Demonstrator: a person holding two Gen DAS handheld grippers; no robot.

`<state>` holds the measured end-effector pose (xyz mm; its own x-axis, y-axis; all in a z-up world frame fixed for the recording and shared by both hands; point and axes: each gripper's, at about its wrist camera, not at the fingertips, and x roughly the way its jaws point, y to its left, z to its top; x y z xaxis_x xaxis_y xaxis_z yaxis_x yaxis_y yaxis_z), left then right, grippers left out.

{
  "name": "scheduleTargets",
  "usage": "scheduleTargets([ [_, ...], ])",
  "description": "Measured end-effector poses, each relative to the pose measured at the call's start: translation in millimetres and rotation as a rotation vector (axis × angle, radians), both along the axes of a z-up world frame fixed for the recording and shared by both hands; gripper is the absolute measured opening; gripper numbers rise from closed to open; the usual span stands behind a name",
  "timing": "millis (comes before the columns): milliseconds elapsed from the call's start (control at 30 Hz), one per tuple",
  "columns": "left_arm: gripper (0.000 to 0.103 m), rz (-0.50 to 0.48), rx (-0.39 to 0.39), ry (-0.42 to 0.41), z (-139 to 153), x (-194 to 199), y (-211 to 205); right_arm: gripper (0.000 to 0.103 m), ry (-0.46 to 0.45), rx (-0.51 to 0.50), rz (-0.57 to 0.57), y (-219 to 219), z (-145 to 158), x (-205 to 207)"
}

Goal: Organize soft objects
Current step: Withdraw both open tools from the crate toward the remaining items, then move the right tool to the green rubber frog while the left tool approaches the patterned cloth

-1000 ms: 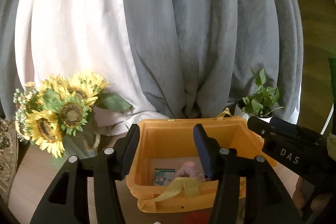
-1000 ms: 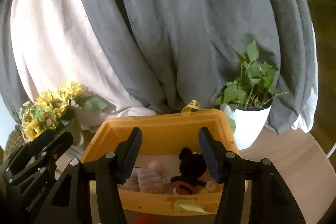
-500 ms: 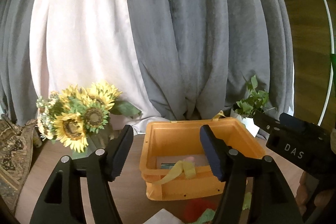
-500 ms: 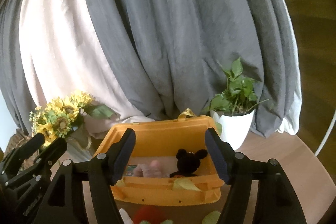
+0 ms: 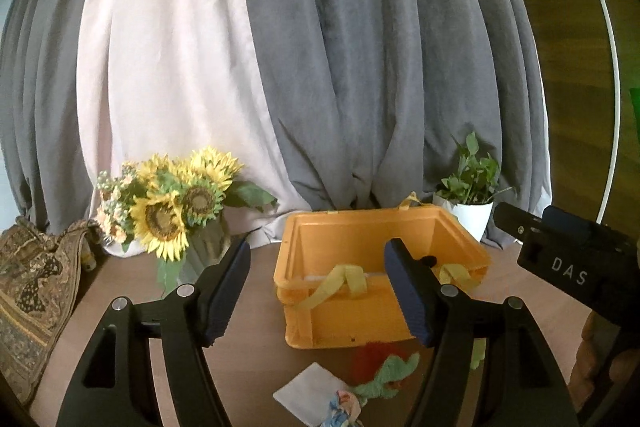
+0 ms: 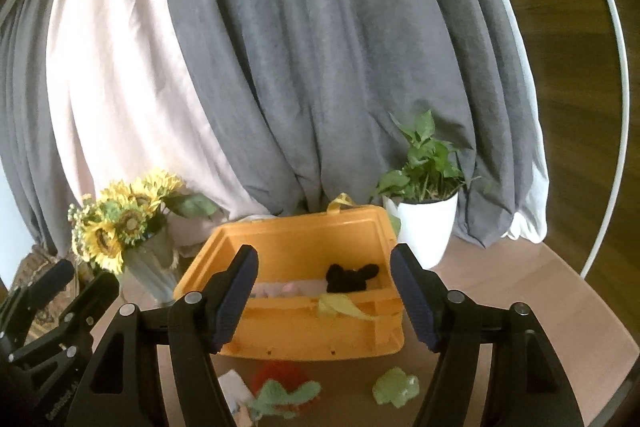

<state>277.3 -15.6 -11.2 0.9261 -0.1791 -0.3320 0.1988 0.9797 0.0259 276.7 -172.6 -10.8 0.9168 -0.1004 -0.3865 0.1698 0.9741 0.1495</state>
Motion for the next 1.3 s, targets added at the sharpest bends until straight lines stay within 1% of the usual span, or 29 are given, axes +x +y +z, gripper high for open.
scheduleTargets([
  [267,0.069,0.023,0.003,0.026,-12.6,-17.1,-3.7,0.07,0.012,-0.019,0.009,-0.7,-10.3,-19.7],
  [567,0.069,0.051,0.029,0.047,-25.0,-27.7,-16.8,0.07,0.044,0.009,0.037,-11.7,-25.5,-24.5],
  [867,0.069,0.081,0.025,0.108,-41.5,-31.8,-28.0,0.07,0.093,0.026,0.077,-25.1,-45.1,-24.2],
  [1300,0.069,0.136,0.036,0.202,-75.4,-35.7,-46.0,0.07,0.183,0.036,0.122,-43.8,-78.9,-18.7],
])
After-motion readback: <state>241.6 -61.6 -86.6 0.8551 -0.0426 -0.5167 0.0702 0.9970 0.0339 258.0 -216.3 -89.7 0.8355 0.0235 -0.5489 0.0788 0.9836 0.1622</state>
